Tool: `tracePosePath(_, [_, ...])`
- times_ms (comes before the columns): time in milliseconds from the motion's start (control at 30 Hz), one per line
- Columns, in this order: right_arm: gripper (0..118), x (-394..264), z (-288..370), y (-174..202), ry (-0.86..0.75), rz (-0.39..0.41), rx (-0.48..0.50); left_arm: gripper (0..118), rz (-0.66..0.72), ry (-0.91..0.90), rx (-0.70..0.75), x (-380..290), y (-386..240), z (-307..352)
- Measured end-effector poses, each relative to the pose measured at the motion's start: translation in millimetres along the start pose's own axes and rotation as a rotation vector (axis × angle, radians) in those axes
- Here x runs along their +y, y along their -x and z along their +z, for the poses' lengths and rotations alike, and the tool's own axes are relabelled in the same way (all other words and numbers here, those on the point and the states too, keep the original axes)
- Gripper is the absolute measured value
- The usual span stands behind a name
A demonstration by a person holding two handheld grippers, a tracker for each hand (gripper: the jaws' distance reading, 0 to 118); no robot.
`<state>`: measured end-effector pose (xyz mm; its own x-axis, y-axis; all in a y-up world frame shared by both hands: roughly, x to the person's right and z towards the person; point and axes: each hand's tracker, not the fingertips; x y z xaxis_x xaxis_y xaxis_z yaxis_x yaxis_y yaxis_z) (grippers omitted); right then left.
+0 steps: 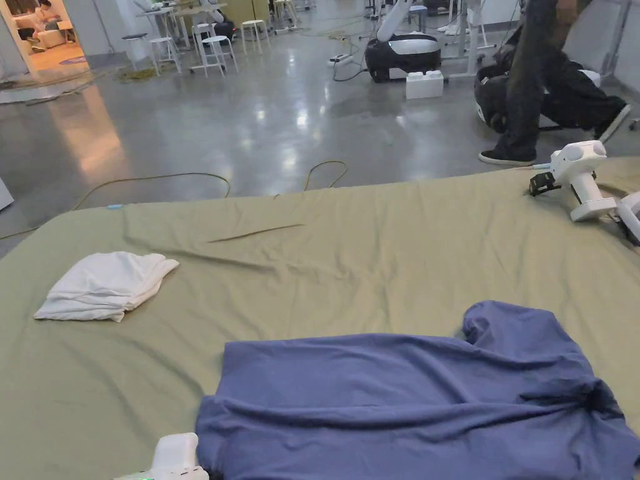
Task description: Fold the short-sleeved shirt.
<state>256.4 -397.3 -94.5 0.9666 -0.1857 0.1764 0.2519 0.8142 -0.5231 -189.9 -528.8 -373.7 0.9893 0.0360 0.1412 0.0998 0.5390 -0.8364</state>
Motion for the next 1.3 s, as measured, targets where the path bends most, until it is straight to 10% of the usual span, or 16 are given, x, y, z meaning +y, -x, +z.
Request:
tracePosePath(67, [18,1,-42,-11,0.084,-0.03,0.007,12,-0.076,0.024,0.041,-2,-13,-8])
tracePosePath(133, [75,-3,-91,-24,0.172,-0.066,0.005,12,-0.103,0.048,0.05,2,-16,-12])
tracePosePath(400, [58,-45,-230,-66,0.366,-0.135,-0.23,12,-0.035,0.082,-0.008,11,1,-12])
tracePosePath(500, [13,-39,-205,-51,0.277,-0.062,-0.18,12,-0.031,0.08,-0.01,10,1,-11])
tracePosePath(700, [13,-24,-173,-54,0.246,-0.039,-0.182,9,-0.052,-0.129,-0.037,-3,16,60])
tracePosePath(1133, [13,-107,-50,-74,0.373,-0.071,-0.162,10,-0.019,0.015,-0.136,-151,42,138])
tracePosePath(1200, [40,-107,-48,-66,0.375,-0.059,-0.161,35,0.047,-0.01,-0.131,-152,45,135])
tracePosePath(1233, [78,-107,-49,-65,0.376,-0.015,-0.186,66,0.07,-0.047,-0.149,-153,50,137])
tracePosePath(1300, [81,-101,-44,-61,0.346,0.022,-0.19,84,0.126,-0.143,-0.251,-151,59,152])
